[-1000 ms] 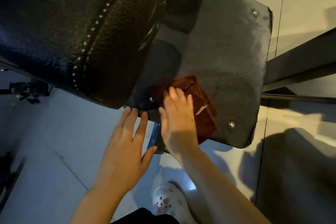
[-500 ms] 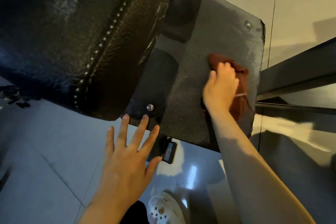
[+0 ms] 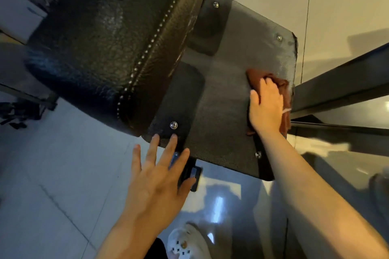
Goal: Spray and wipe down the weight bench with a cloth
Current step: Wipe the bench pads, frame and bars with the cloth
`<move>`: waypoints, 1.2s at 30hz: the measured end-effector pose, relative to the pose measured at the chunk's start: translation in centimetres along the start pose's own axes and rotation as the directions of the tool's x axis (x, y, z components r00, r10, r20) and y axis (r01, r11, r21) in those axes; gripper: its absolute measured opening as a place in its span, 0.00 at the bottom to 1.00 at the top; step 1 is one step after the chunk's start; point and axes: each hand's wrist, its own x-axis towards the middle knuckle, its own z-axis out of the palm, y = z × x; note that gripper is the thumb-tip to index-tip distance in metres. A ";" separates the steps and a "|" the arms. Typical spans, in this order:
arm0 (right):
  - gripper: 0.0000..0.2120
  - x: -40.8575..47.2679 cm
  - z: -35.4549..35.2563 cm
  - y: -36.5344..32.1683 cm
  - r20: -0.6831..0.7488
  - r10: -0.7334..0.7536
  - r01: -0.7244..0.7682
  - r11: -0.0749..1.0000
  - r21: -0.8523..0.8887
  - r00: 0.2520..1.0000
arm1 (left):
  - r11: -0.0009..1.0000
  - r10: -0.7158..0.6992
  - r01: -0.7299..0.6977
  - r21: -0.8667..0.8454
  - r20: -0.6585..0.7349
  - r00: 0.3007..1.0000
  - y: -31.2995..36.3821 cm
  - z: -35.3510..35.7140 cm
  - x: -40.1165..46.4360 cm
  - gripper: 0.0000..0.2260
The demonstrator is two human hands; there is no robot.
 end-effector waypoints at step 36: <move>0.11 -16.9 -26.6 -17.6 0.616 -0.410 0.512 0.859 0.013 0.673 | -0.017 -0.243 -0.458 -0.889 -0.441 0.864 4.5 -12.0 -11.6 0.15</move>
